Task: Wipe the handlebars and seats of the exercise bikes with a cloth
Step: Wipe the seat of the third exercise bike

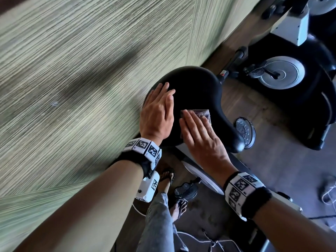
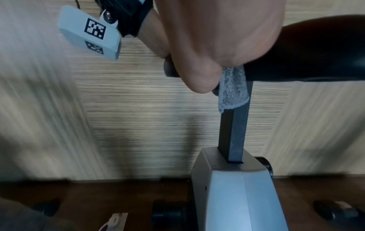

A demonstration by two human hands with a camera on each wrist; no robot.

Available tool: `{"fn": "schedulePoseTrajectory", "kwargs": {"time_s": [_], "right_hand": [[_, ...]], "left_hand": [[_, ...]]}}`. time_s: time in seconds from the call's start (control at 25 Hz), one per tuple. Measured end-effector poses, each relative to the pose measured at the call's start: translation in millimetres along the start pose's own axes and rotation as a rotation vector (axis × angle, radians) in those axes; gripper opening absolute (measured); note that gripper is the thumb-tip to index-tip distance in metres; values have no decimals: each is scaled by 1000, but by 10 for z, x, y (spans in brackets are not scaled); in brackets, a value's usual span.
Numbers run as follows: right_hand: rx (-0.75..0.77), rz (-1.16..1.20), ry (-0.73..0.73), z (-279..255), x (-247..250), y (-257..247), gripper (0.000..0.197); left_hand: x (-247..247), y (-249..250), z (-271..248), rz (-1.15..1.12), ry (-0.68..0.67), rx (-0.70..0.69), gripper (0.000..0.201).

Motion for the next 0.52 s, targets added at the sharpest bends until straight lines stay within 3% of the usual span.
{"fn": "schedulePoseTrajectory", "kwargs": {"time_s": [0.12,0.24,0.36,0.52], "right_hand": [[-61,-50,4,-91,77,114,49],[-280,-47,-5,-359,201,331,52],[-517,30,-9,-604,351,443,69],[-622,237,-88,-242,370,531,83]], "left_hand": [[-6,-12,10,7,-19,-25,76],[-18,-10,8,7,-43,-22,73],[-9,-20,3,2,-44,-11,66],[-6,12,8,31,-24,-9,60]]}}
Point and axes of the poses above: each hand's wrist, its own z-axis towards the middle knuckle, its own x-axis out of the back of the hand, y = z × x, the point moved 5 cm from there along z, towards the middle knuckle, and after that the axes turned 11 degrees about z, right-handed, at the moved point
